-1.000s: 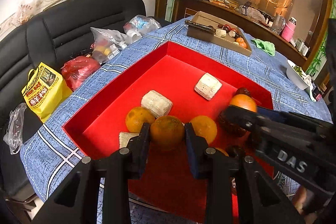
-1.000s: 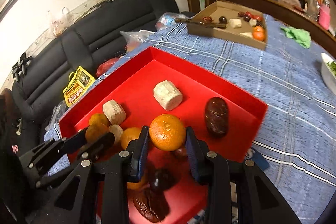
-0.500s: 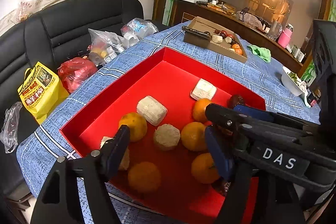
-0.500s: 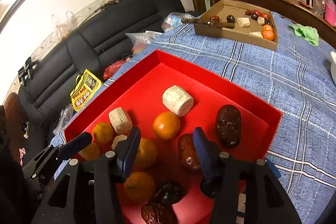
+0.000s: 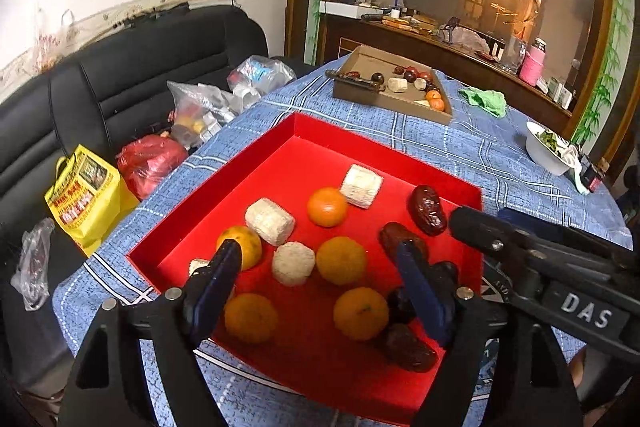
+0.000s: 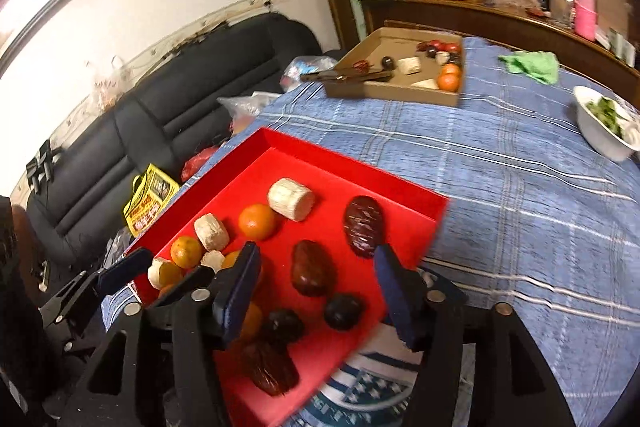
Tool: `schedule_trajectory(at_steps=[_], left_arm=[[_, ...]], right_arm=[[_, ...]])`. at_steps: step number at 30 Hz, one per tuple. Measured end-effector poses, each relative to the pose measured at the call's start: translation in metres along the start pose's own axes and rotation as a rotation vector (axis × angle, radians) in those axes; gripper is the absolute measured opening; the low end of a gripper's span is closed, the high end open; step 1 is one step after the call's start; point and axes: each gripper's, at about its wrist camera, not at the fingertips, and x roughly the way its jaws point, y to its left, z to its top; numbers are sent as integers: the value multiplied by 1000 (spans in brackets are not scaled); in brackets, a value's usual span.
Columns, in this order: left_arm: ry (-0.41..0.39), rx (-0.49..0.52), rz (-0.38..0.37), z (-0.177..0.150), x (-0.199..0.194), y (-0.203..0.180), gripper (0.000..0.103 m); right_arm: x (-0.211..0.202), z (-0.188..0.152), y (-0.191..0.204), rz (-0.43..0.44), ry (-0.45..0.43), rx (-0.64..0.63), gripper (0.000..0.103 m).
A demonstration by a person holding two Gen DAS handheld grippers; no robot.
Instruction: Organize fruits
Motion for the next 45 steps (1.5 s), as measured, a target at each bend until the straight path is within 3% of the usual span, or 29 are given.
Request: schedule_trajectory(at_steps=[13, 19, 20, 23, 25, 29, 32, 37, 42, 45], left_arm=[[-101, 46, 61, 0, -43, -32, 88], [-268, 16, 173, -4, -82, -40, 96], [-310, 9, 196, -5, -90, -41, 102], [-389, -27, 173, -8, -110, -40, 103], [-375, -54, 151, -9, -111, -38, 103], [-270, -67, 168, -7, -96, -41, 103], [-212, -78, 139, -11, -87, -42, 103], [-194, -68, 124, -15, -81, -47, 103], [-206, -14, 188, -22, -73, -54, 103], [-180, -3, 190, -24, -65, -52, 103]], right_arm=[[-72, -32, -30, -160, -148, 38, 74], [-85, -50, -39, -154, -148, 58, 75], [-85, -52, -39, -152, -149, 56, 75], [-91, -59, -36, -146, -160, 41, 75], [-95, -63, -33, -142, -168, 28, 77], [-98, -72, -26, -135, -174, 2, 83], [-96, -78, -22, -148, -163, -25, 86], [-90, -85, -15, -166, -140, -60, 87], [-84, -86, -8, -177, -128, -93, 89], [-80, -87, -4, -176, -116, -110, 89]])
